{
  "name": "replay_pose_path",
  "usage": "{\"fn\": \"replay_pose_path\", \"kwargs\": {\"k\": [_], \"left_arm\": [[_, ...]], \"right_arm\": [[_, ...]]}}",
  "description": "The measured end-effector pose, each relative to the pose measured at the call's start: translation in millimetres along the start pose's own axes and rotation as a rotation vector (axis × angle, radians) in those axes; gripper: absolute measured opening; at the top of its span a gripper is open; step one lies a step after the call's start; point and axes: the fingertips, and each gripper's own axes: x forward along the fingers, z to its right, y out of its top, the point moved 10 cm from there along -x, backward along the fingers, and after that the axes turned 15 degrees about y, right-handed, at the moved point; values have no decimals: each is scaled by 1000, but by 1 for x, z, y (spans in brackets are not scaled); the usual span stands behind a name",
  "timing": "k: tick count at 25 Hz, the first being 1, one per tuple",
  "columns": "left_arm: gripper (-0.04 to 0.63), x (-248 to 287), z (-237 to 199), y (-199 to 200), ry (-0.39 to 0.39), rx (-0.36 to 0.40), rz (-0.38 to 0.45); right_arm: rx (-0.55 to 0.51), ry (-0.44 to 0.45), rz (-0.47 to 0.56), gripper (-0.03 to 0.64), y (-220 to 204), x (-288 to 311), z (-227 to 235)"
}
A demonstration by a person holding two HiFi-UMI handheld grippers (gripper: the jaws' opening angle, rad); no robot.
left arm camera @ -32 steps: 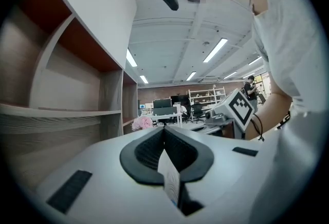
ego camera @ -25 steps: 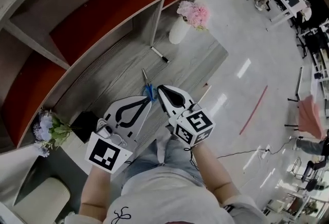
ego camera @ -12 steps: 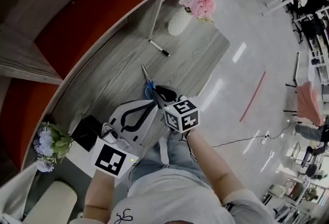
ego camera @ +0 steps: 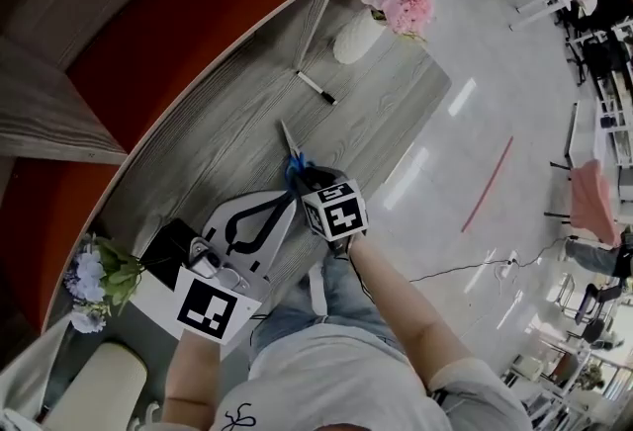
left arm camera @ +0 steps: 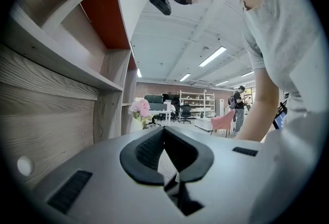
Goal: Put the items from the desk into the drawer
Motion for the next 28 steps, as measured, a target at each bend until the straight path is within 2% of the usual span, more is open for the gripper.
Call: {"fn": "replay_pose_path", "kwargs": {"k": [7,11,17,22,28], "left_arm": [[8,-2,-2,-2,13,-12,2],[8,-4,0,-3,16,-16,-1],[8,-10,7,-3,14,3,-17],[8,-9,13,-3,17,-3,-17],[8,4,30,2,-19,-4,4]], "right_arm": [[-96,-78,-120,97,10,5,-11],[-116,-93,-106,89,9,6,-12],[-51,-47,-29,84,-2,-4,-10],[-58,-15,69,84,-1,-28,-19],[-93,-4,230,84,2,-85,-26]]}}
